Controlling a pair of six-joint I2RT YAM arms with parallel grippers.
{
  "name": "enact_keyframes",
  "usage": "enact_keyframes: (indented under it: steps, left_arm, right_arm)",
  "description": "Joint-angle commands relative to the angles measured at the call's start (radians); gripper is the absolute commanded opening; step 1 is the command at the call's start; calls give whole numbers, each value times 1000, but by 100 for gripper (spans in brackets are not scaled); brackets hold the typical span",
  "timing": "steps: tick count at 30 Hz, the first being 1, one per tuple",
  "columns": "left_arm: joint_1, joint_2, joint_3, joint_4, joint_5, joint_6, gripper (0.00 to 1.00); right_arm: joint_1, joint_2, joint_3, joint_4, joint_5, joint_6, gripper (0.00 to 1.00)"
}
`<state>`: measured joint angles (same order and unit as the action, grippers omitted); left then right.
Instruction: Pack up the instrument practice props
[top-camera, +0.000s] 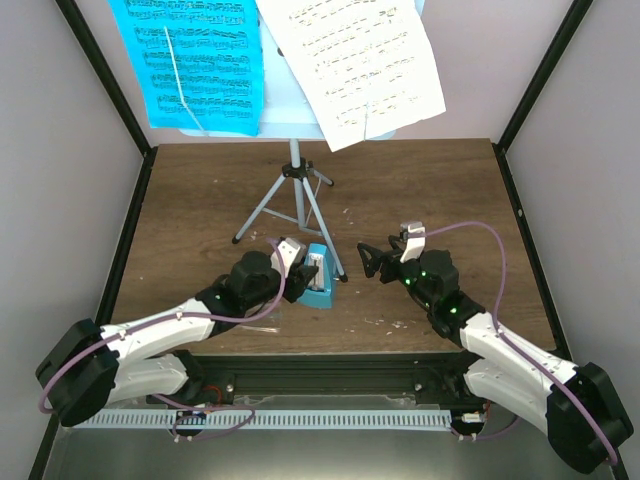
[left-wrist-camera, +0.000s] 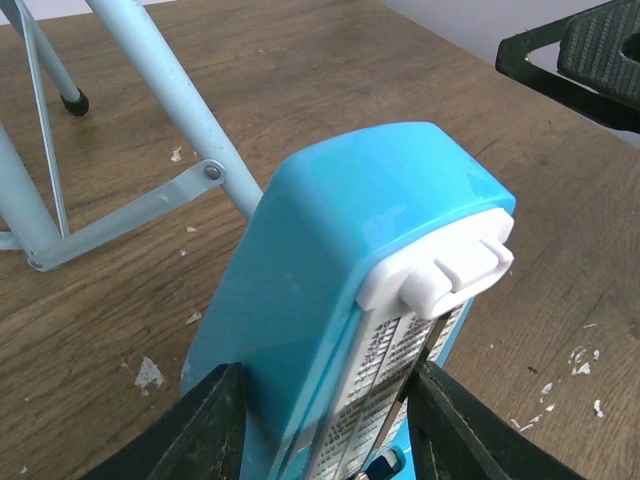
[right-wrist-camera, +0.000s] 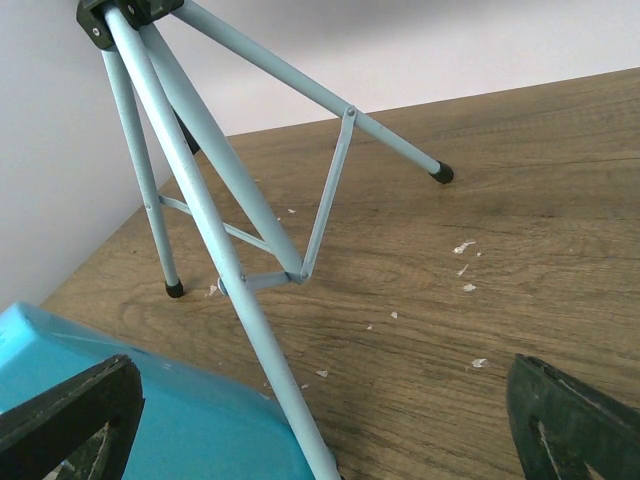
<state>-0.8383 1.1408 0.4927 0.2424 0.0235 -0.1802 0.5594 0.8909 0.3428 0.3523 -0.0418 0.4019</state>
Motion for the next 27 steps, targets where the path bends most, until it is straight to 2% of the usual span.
enact_keyframes:
  steps: [1, 5, 8, 11, 15, 18, 24, 27]
  left_arm:
    - [-2, -19, -15, 24, 12, -5, 45]
    - [-1, -27, -18, 24, 16, -10, 47]
    - [0, -50, -25, 28, 24, -41, 60]
    - [28, -115, -53, 33, 56, -113, 72]
    - [151, -215, -130, 36, 221, -248, 85]
    - [231, -268, -144, -66, 281, -313, 92]
    - [495, -343, -149, -305, 417, -446, 89]
    - [603, -407, -153, -382, 441, -435, 90]
  right_arm:
    - [-6, -8, -7, 25, -1, 7, 100]
    - [-6, -11, -8, 22, -1, 6, 100]
    - [-5, -17, -5, 13, -5, 7, 100]
    - [-5, -31, 57, -86, -55, -16, 100]
    - [-5, -77, 121, -228, -103, -49, 100]
    - [-4, -104, 147, -302, -193, -77, 100]
    - [34, -63, 210, -357, -443, -17, 100]
    - [172, -57, 278, -391, -354, -38, 100]
